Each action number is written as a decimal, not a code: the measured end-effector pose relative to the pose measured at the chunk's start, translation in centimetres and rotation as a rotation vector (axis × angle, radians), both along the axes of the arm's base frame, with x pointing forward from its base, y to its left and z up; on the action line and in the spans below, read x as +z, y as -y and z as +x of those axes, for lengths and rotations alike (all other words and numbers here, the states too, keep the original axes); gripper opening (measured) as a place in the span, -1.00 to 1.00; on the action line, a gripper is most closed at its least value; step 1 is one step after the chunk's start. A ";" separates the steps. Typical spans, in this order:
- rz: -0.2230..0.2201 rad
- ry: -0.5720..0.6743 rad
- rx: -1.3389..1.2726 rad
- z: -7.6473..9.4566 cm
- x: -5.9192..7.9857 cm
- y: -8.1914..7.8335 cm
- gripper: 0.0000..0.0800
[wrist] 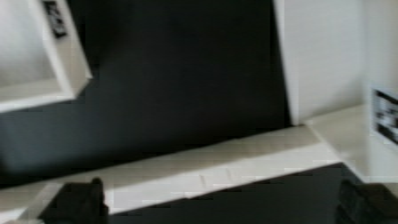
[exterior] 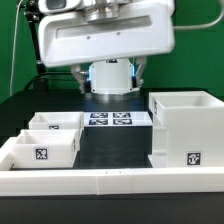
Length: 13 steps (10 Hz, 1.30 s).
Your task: Assemble drawer
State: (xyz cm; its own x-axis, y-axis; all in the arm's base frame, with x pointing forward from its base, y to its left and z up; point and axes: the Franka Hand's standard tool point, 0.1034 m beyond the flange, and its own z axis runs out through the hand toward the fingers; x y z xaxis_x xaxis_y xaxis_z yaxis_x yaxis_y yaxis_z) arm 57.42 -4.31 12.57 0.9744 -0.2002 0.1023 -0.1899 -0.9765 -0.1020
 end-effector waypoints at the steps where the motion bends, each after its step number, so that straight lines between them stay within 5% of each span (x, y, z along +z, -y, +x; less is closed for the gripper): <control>1: -0.004 -0.001 -0.007 -0.4 -0.4 0.4 0.62; 6: -0.009 -0.009 -0.006 -0.7 -0.8 0.6 0.62; 13: -0.091 -0.039 0.074 -4.0 -6.4 5.3 0.62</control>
Offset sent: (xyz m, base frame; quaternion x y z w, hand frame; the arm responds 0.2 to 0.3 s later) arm 0.0000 0.0000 0.0000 0.0000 0.0000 0.0000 1.0000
